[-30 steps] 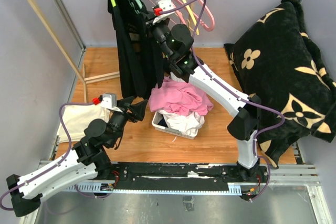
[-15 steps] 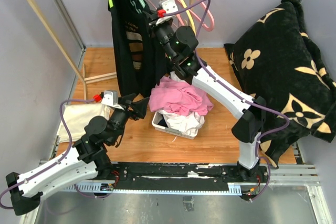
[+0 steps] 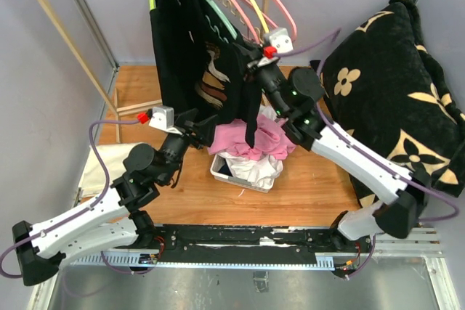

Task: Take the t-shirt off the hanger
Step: Pick up the hanger from the clothesline.

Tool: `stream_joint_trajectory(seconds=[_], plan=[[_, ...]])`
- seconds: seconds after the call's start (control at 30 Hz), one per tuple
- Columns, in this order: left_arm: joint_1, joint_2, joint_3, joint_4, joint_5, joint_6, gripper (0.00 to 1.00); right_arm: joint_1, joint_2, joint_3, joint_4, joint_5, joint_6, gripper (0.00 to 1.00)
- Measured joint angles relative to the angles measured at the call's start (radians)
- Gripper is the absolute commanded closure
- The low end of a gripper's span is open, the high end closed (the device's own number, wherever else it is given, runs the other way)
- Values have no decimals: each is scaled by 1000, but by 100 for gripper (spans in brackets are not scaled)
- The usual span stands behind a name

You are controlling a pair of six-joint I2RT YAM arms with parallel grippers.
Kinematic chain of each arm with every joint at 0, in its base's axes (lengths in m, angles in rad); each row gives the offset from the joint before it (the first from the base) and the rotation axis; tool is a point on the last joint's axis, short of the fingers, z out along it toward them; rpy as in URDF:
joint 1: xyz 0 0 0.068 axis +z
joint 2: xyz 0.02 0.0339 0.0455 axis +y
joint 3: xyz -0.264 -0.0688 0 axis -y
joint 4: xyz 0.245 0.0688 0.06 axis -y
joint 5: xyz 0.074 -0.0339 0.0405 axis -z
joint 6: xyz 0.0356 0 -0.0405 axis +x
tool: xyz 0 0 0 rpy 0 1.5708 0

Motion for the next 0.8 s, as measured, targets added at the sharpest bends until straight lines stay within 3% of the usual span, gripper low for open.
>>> stream_joint_trajectory(seconds=[0.37,0.8], plan=[[0,244,220,121,68,99,25,0,-476,-403,-24,-42,-71,99],[0,342,319,163,138,143,24,0,-849,-549,-94,-35,-116,99]])
